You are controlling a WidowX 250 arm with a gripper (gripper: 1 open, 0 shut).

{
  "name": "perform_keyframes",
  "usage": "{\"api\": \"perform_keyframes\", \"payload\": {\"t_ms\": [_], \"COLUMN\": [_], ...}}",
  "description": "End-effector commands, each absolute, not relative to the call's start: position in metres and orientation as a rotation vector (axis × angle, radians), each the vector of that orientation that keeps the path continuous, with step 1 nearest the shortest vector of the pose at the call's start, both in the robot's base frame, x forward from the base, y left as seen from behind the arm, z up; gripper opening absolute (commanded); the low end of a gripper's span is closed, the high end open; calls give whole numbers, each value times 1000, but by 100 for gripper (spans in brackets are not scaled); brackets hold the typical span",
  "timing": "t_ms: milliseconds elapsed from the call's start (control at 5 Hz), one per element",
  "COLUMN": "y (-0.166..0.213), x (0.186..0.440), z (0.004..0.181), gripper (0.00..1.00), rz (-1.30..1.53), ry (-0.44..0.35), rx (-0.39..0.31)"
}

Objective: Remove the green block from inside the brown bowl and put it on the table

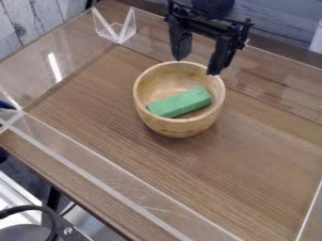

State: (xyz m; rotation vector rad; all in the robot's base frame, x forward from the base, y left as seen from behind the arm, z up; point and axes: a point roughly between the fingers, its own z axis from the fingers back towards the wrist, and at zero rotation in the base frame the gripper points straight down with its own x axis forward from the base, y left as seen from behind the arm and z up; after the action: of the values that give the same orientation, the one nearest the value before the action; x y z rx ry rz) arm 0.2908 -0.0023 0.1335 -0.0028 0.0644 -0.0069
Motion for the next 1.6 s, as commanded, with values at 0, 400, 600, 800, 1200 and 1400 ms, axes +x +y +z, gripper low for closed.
{"api": "perform_keyframes", "payload": {"t_ms": [0, 400, 600, 800, 1200, 1400], "y": [4, 15, 24, 30, 33, 34], "x": [288, 278, 274, 276, 281, 284], "z": [123, 91, 79, 66, 48, 41], "gripper": [100, 100, 100, 100, 100, 100], "rz": [-15, -59, -94, -110, -127, -135], "ry": [87, 126, 138, 144, 144, 139], "rx": [11, 28, 29, 25, 14, 8]}}
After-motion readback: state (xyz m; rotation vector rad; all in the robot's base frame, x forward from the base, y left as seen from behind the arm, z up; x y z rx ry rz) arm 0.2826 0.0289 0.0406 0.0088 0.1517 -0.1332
